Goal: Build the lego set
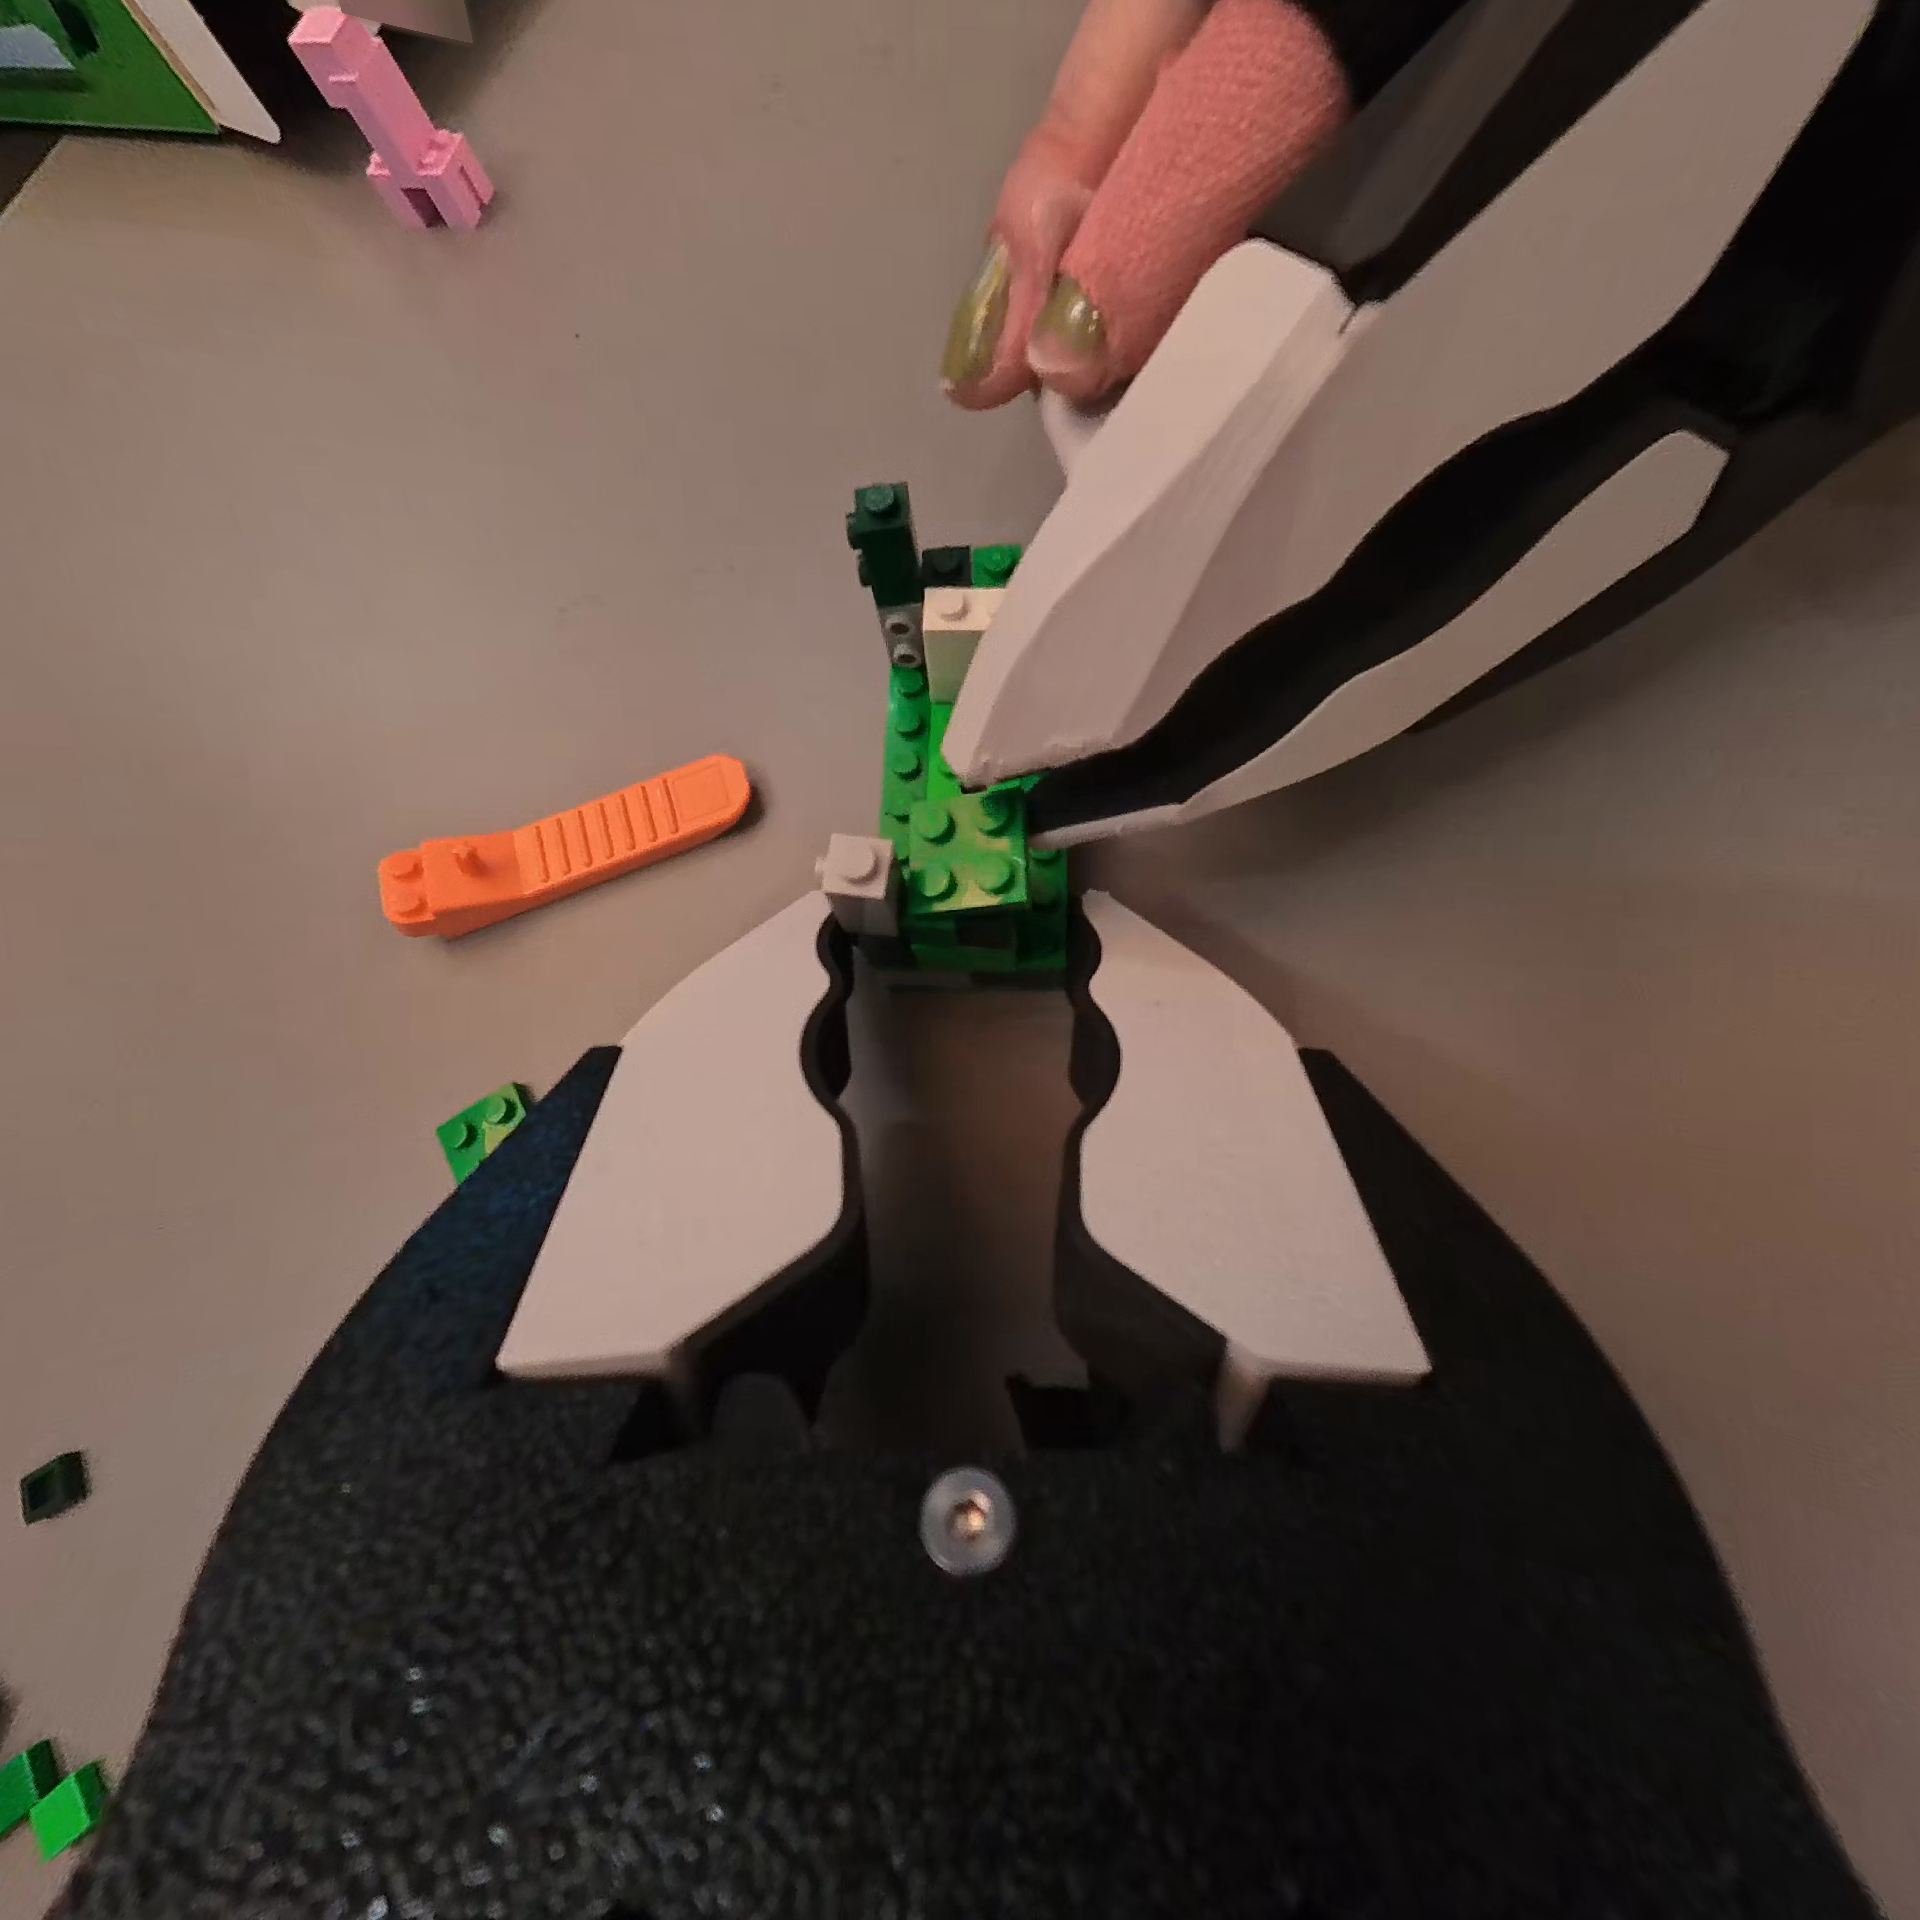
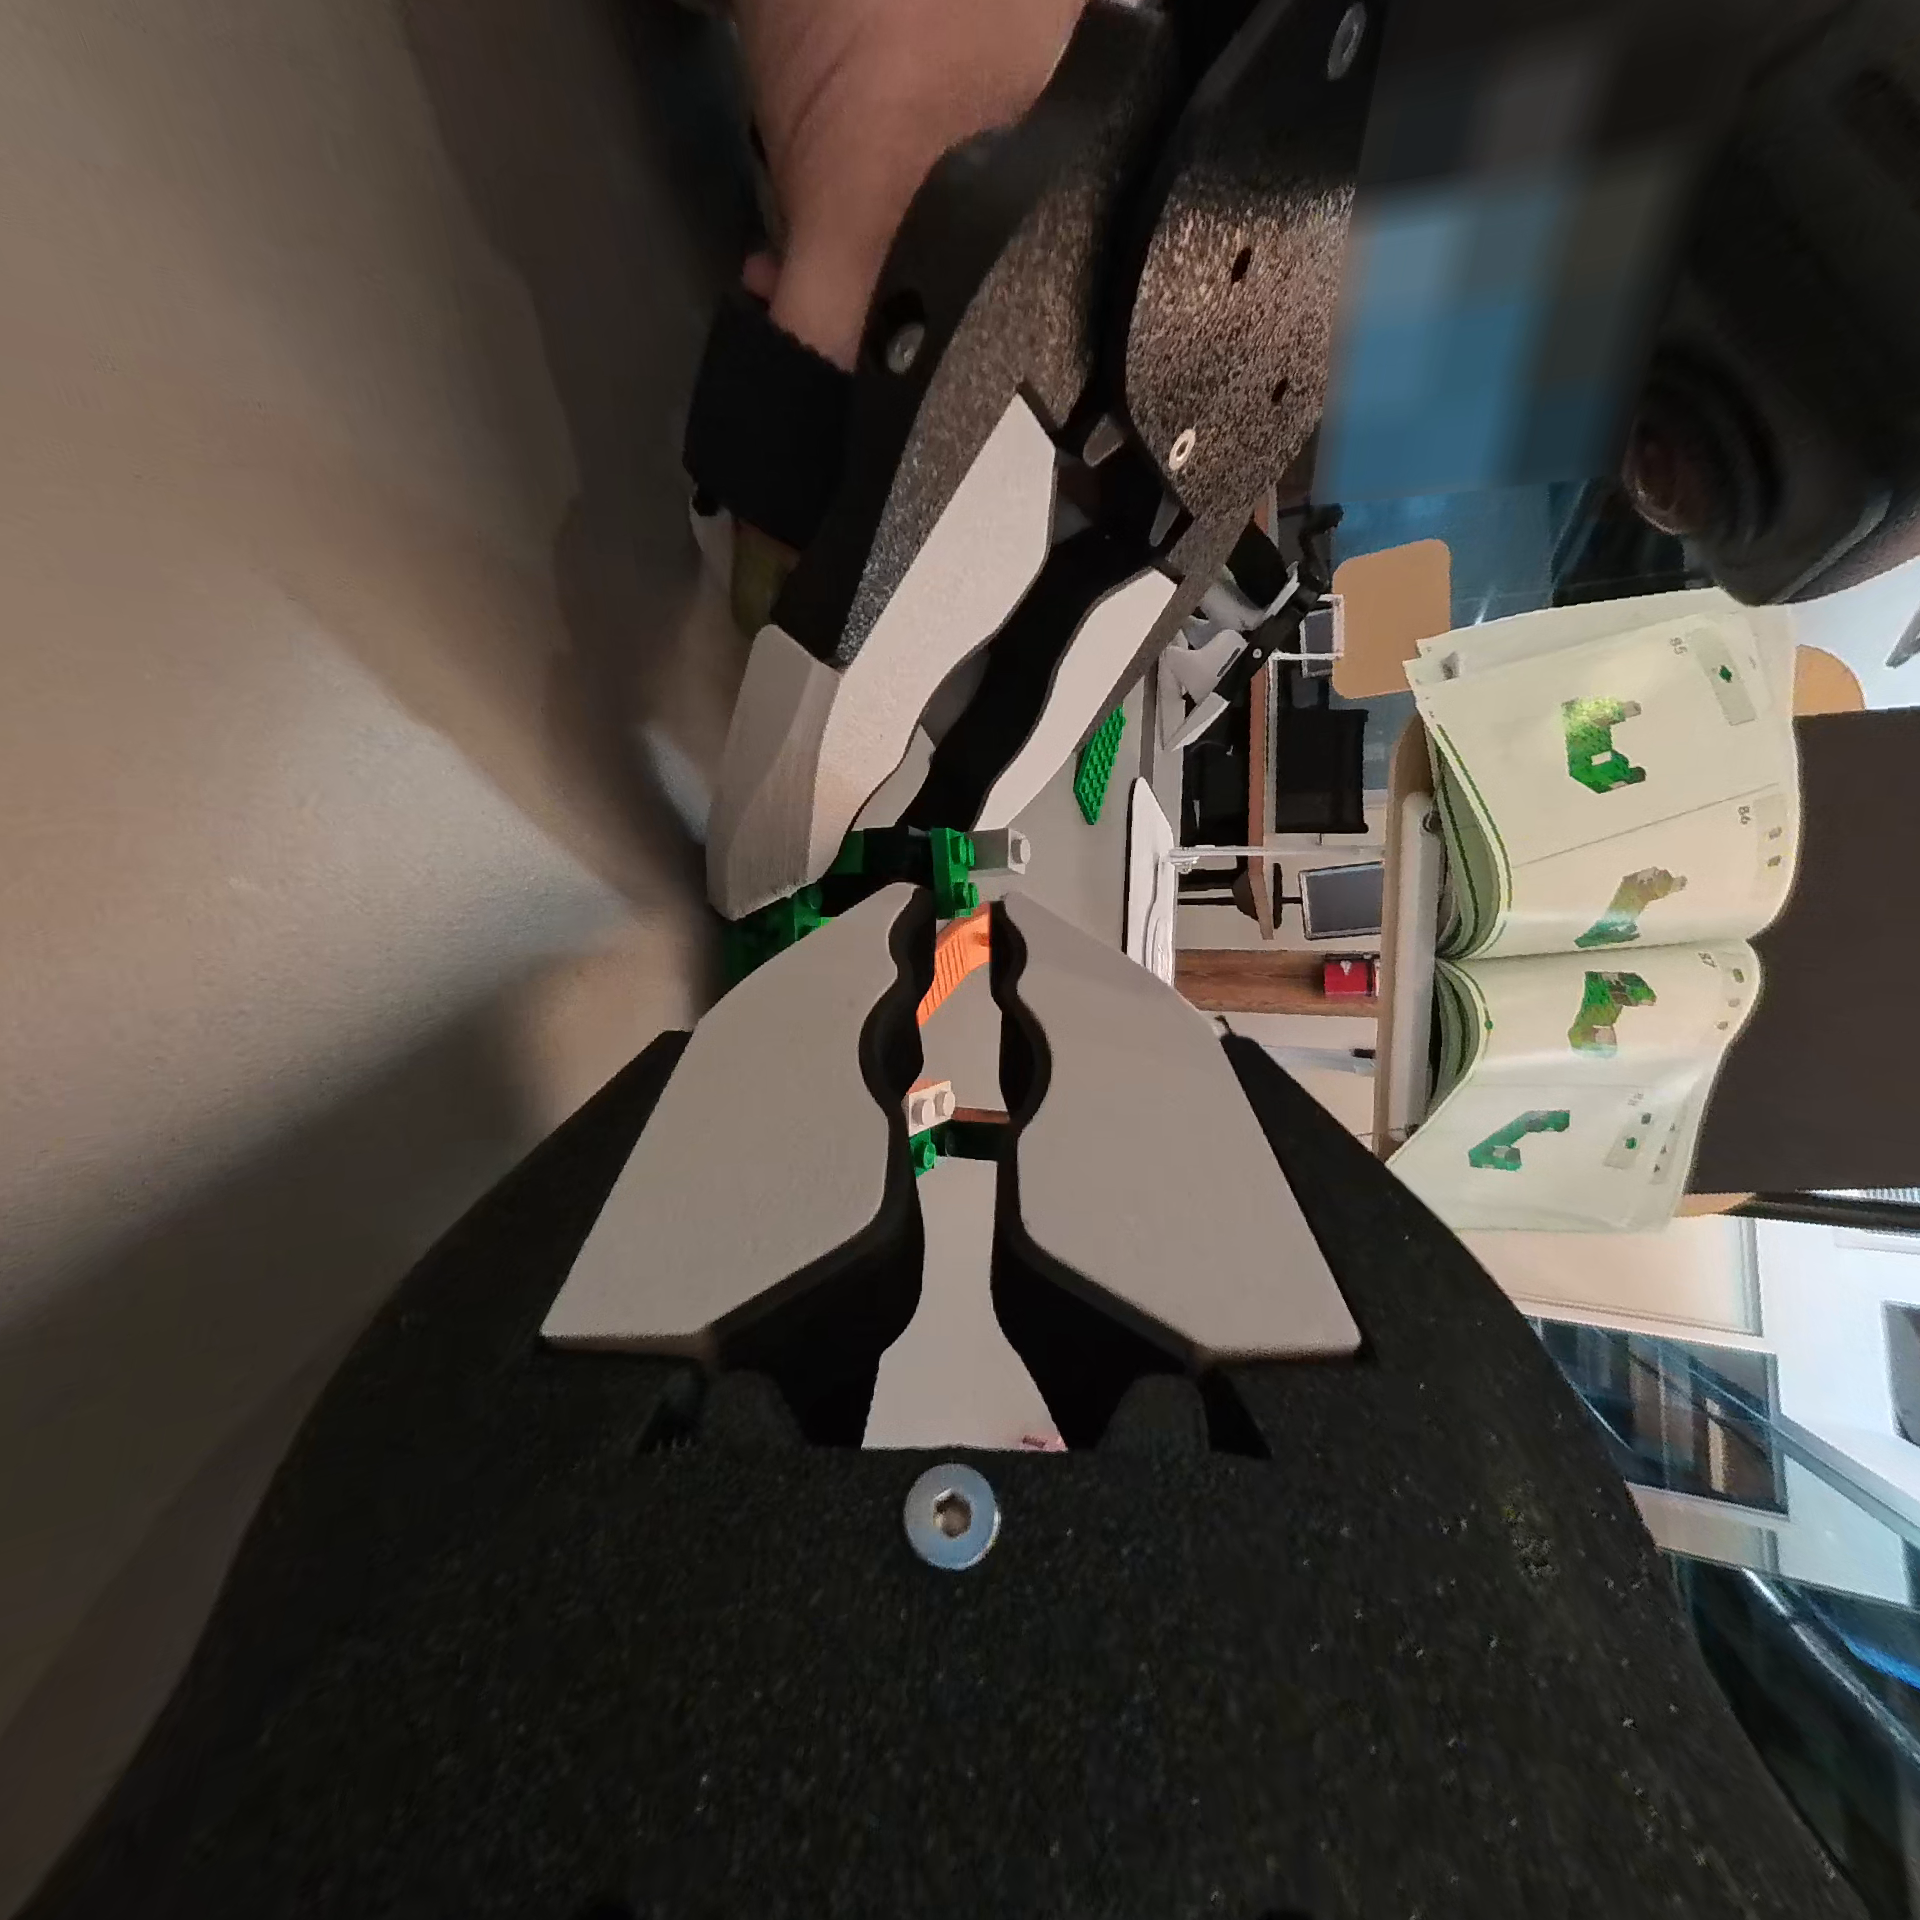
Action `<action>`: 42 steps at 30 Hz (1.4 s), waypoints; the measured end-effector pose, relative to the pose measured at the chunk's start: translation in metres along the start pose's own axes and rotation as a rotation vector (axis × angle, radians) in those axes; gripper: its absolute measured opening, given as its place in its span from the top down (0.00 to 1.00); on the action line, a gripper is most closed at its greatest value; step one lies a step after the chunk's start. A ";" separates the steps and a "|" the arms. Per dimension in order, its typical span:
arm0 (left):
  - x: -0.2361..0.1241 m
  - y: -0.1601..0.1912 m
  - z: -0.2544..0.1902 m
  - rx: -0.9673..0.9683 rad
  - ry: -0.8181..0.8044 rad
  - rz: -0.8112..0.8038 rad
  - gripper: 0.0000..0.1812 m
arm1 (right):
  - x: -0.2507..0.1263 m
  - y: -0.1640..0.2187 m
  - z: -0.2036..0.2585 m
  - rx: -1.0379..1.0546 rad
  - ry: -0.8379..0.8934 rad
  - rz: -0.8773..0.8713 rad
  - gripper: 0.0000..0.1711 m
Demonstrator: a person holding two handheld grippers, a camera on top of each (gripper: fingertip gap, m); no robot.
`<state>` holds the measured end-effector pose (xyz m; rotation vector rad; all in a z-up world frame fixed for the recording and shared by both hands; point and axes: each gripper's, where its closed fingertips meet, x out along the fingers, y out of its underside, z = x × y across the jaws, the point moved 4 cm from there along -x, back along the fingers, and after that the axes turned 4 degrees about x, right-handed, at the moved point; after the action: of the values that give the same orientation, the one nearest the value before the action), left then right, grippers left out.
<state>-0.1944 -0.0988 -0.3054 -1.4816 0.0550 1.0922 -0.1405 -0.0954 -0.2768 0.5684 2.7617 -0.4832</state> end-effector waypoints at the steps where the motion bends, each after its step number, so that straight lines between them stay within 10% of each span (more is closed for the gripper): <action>1: 0.000 0.000 0.000 -0.001 0.001 0.000 0.79 | 0.000 0.000 0.000 0.003 -0.001 0.000 0.95; 42: 0.000 0.001 -0.001 -0.029 0.028 0.004 0.79 | 0.000 -0.007 0.001 0.178 -0.077 -0.048 0.94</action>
<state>-0.1944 -0.0996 -0.3060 -1.5234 0.0617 1.0797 -0.1434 -0.1020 -0.2757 0.5132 2.6809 -0.7512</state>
